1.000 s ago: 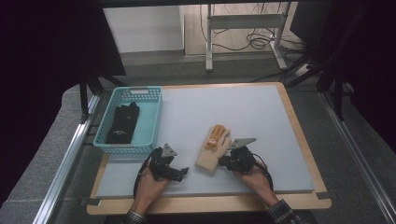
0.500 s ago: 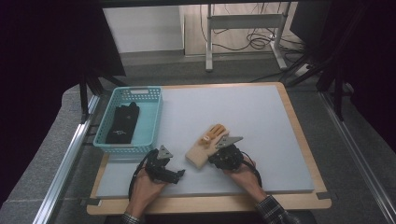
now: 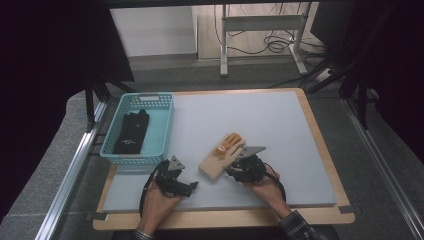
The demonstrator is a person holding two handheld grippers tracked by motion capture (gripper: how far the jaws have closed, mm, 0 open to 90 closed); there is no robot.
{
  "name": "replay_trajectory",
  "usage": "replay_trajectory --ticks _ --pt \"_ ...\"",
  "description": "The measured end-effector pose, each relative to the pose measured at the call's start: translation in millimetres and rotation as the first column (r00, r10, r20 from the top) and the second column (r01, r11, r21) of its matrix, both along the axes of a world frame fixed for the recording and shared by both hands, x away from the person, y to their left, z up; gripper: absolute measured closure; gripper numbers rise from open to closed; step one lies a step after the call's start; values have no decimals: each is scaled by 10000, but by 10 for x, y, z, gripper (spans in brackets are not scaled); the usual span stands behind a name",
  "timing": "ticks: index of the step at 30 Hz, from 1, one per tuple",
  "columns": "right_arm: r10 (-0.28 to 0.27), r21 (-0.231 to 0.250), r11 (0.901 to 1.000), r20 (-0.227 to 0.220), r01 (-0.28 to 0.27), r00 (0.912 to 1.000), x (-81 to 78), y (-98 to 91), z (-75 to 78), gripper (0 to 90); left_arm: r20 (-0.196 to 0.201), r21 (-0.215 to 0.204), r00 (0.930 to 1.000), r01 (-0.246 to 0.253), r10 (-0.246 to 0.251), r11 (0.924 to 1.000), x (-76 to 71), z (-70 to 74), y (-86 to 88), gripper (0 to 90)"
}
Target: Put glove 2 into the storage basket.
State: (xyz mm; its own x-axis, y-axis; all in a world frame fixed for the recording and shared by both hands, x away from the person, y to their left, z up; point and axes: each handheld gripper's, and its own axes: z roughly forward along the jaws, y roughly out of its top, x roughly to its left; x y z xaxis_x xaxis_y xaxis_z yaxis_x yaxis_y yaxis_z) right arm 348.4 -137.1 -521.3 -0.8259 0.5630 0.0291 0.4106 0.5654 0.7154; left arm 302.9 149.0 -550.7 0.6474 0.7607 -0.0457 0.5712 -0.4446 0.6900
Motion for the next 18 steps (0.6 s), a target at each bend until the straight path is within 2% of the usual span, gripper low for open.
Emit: replay_trajectory --ticks 5,13,18 --pt "-202 2 9998 196 202 9996 10 -110 68 588 1 -17 10000 -2 2 10000 0 -1 1 2" --pt "-822 110 9966 533 817 9952 44 -370 181 501 -4 -16 10000 0 0 10000 0 -1 2 2" --pt "-1212 92 9926 561 1208 9910 65 -525 205 456 -1 -21 10000 -3 3 10000 0 -1 2 2"
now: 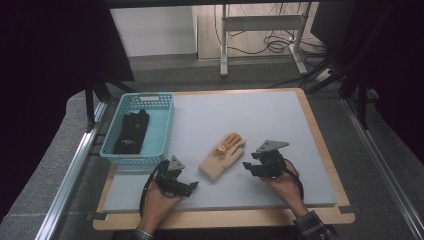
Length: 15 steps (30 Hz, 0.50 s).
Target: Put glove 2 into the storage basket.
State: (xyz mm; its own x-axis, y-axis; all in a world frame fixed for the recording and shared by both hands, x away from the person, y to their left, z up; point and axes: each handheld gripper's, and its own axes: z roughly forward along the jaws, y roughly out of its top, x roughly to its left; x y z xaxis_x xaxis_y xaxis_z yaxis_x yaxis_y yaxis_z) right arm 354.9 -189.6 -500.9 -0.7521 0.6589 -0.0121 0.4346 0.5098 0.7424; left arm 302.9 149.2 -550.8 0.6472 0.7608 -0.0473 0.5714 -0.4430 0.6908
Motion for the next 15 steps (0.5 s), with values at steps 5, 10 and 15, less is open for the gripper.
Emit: replay_trajectory --ticks 5,10,15 --pt "-543 87 9985 41 543 9985 24 -231 16 396 0 2 10000 3 -3 10000 0 0 0 2" --pt "-1050 47 9945 108 1050 9944 30 -423 21 327 -2 1 10000 3 -3 10000 0 0 1 2" --pt "-1553 67 9879 133 1552 9878 28 -604 28 263 1 -1 10000 -1 1 10000 0 0 0 2"
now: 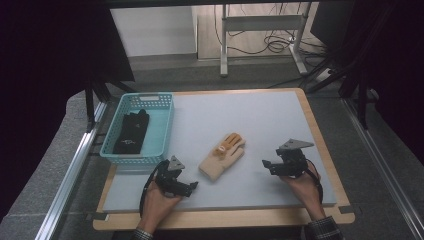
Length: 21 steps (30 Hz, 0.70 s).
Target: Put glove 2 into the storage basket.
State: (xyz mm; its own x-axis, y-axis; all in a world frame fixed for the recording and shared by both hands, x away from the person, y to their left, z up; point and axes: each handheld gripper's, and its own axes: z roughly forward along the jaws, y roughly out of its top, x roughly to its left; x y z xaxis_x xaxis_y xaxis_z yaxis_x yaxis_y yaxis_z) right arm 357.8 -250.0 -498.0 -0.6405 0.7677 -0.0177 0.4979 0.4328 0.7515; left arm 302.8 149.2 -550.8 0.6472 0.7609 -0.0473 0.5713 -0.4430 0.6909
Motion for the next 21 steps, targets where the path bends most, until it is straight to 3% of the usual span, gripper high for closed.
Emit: replay_trajectory --ticks 8,16,18,21 --pt "-786 380 9961 -128 790 9968 -55 -347 -47 139 2 -2 10000 0 0 10000 0 0 0 2" --pt "-1126 -205 9935 -439 1118 9927 -84 -482 -218 53 3 1 10000 0 0 10000 0 0 0 2" --pt "-1218 -549 9914 -503 1190 9913 -82 -507 -281 27 0 -1 10000 3 -3 10000 0 0 0 2" --pt "-1242 -603 9907 -346 1220 9917 -92 -519 -312 14 -1 -1 10000 4 -4 10000 0 -1 -1 2"
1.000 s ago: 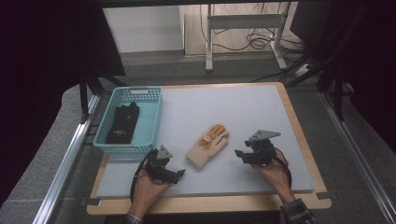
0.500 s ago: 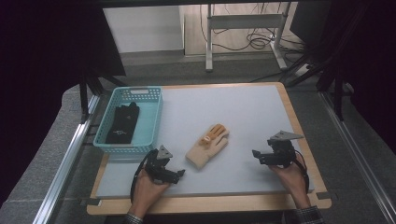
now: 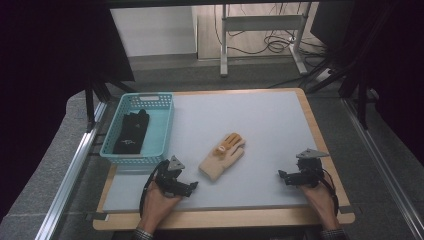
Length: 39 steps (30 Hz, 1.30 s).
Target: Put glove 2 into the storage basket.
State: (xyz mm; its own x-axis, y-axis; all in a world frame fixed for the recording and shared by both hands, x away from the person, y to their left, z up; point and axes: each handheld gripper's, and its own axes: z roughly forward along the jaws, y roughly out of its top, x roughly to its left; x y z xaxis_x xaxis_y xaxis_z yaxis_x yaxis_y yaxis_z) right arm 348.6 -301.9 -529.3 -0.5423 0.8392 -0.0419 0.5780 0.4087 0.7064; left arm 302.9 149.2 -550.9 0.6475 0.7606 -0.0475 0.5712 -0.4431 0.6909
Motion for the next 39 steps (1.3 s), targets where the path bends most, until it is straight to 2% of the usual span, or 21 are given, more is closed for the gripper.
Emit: replay_trajectory --ticks 24,26,29,30,35,39 --pt "2 -56 10000 91 -2 10000 -7 5 -14 17 -31 -3 10000 59 -59 10000 5 19 17 24" --pt "4 -61 10000 96 -3 10000 -7 6 -14 17 -72 52 9999 121 -120 9999 6 32 11 25" --pt "3 -61 10000 98 -2 10000 -8 6 -14 17 -109 -118 9995 296 -298 9995 7 71 -2 24" --pt "0 -60 10000 97 1 10000 -8 6 -14 17 -212 -259 9990 395 -400 9989 6 107 -28 22" --pt "2 -59 10000 100 -2 9999 -8 5 -14 17 -220 -411 9971 721 -730 9966 37 201 -150 13" --pt "2 -58 10000 102 -1 9999 -8 5 -14 17 -182 -360 9957 902 -909 9953 88 250 -247 13"
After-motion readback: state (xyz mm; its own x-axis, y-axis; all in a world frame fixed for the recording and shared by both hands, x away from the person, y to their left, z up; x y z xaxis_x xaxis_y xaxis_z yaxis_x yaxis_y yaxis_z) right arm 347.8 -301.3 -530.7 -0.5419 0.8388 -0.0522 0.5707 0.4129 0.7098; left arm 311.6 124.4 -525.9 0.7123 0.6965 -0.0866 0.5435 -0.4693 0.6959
